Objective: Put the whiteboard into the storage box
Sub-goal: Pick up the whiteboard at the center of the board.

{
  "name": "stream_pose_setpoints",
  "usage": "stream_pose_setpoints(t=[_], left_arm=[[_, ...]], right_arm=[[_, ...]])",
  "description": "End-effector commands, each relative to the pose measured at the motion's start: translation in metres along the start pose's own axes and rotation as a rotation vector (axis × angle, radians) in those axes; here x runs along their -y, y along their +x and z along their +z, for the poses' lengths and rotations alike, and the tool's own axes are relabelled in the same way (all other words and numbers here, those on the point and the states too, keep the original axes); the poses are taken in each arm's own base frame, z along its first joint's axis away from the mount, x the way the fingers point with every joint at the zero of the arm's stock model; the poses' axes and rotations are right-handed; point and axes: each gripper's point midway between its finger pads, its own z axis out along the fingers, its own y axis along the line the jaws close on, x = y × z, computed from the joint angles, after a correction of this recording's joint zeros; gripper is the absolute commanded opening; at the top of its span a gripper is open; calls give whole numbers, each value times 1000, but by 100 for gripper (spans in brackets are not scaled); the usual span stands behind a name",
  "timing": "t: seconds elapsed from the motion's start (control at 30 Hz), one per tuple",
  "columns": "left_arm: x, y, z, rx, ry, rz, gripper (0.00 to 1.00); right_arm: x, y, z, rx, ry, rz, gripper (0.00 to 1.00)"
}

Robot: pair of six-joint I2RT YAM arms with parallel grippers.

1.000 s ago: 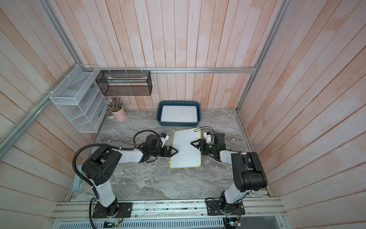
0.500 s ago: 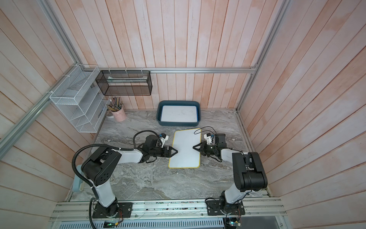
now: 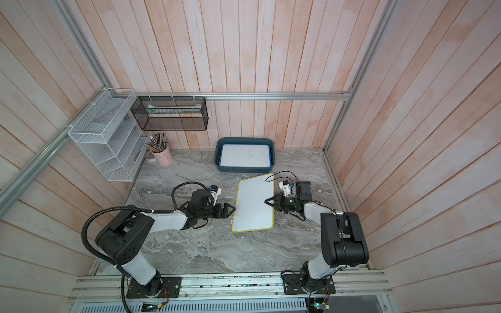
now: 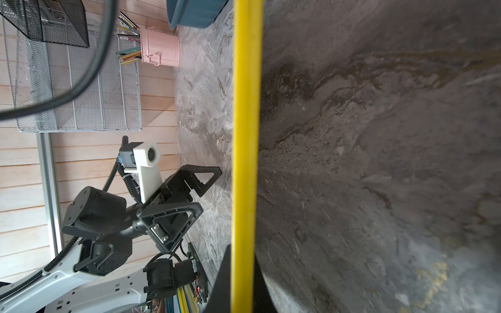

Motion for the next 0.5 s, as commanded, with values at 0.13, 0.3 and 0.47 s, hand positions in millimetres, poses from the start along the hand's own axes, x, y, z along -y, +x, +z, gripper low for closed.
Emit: stream_pose_setpoints(t=[0.13, 0.3, 0.47], left_arm=[[-15, -17, -24, 116, -86, -11, 100], [-25, -24, -38, 166, -80, -53, 100], [-32, -28, -49, 173, -48, -83, 100]], right_arm=[[-47, -16, -19, 43, -93, -133, 0], [-65, -26, -28, 92, -128, -153, 0], [-80, -40, -37, 179, -152, -160, 0]])
